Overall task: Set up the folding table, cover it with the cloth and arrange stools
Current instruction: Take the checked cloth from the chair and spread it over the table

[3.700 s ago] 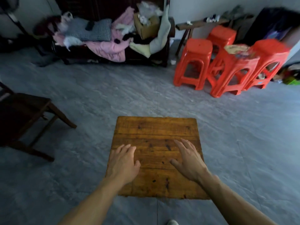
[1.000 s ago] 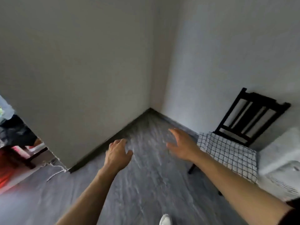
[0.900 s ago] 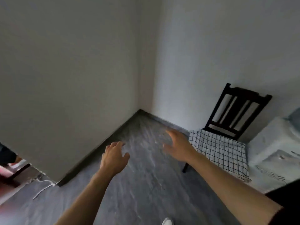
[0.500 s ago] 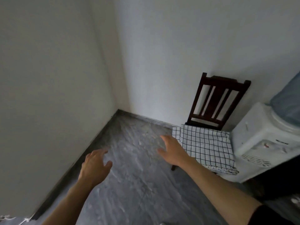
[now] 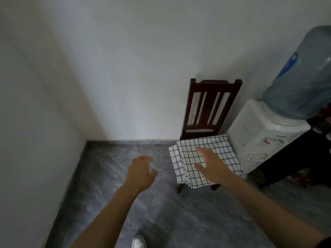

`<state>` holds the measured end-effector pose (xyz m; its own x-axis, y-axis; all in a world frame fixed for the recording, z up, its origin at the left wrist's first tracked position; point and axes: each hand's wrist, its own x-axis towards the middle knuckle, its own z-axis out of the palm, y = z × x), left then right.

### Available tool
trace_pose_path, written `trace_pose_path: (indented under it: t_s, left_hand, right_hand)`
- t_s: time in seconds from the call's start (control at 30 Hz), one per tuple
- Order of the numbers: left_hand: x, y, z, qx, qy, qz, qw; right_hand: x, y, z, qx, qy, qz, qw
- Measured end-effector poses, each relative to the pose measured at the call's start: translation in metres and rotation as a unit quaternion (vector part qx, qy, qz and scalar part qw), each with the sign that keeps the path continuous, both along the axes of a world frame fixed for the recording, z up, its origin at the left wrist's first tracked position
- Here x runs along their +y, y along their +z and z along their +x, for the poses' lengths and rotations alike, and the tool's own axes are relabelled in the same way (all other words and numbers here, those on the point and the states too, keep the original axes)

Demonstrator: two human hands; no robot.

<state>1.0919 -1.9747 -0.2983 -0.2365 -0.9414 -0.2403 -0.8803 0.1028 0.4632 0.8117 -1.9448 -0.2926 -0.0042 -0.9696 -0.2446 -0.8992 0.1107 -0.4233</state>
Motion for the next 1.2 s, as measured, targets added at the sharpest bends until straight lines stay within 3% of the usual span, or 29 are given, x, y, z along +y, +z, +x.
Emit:
trace_pose_path:
  t_s: [0.23,0.43,0.77,0.97,1.2]
  left_hand:
    - [-0.109,0.017,-0.005,0.007,-0.122,-0.018,0.992]
    - [-0.176,0.007,-0.04,-0.013,-0.19,-0.016,0.982]
    - [-0.268,-0.019,-0.1,-0.12,-0.315,0.023,0.941]
    - [-0.325,-0.027,-0.163,-0.067,-0.351,0.026,0.933]
    - [-0.358,-0.101,-0.209,-0.1,-0.476,0.094,0.869]
  right_hand:
    - [-0.033,0.012,0.011,0.004,-0.116,-0.03,0.993]
    - [-0.065,-0.016,-0.011,-0.005,-0.182,-0.004,0.983]
    - [-0.126,-0.052,-0.075,-0.032,-0.253,0.026,0.967]
    - [-0.123,-0.073,-0.086,-0.058,-0.353,0.061,0.932]
    - [-0.124,-0.105,-0.054,-0.078,-0.482,0.066,0.87]
